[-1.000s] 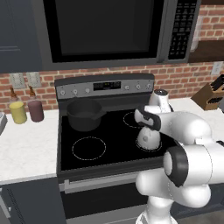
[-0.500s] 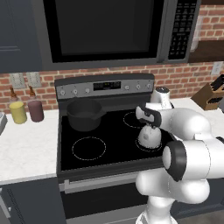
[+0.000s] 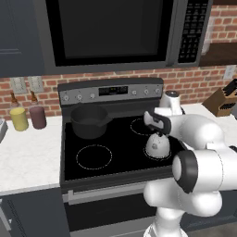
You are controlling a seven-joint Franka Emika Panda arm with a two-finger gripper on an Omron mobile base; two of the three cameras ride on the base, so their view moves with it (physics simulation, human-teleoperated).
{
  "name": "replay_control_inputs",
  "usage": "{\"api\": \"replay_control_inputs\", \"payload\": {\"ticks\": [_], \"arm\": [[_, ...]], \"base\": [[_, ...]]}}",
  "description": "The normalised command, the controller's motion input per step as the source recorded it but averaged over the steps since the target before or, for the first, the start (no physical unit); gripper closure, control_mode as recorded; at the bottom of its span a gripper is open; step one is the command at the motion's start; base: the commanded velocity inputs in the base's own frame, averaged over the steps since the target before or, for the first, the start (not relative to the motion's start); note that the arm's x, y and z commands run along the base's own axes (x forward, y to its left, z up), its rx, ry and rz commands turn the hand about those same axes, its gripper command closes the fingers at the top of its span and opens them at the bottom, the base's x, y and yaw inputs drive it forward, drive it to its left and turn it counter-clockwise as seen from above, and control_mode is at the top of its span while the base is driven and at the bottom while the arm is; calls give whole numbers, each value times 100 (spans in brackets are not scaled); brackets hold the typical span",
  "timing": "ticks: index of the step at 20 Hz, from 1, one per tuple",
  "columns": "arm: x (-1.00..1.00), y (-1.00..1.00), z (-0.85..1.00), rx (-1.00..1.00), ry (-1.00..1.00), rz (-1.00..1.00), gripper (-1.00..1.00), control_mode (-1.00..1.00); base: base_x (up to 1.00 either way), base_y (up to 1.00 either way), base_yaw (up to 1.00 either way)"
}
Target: Pick the kettle from the counter and place it on a stove burner. Then turn the burner on.
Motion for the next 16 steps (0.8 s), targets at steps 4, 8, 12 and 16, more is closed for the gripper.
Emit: {"api": "replay_control_inputs", "payload": {"ticks": [4, 8, 12, 16], "arm": [[-11, -1, 56, 0, -17, 0, -100, -100], [-33, -9, 73, 0, -36, 4, -100, -100], [-33, -27, 82, 0, -43, 5, -100, -100], [-18, -67, 58, -1, -42, 11, -100, -100]], "base": [[0, 0, 0], [0, 0, 0], [0, 0, 0], [0, 0, 0]]}}
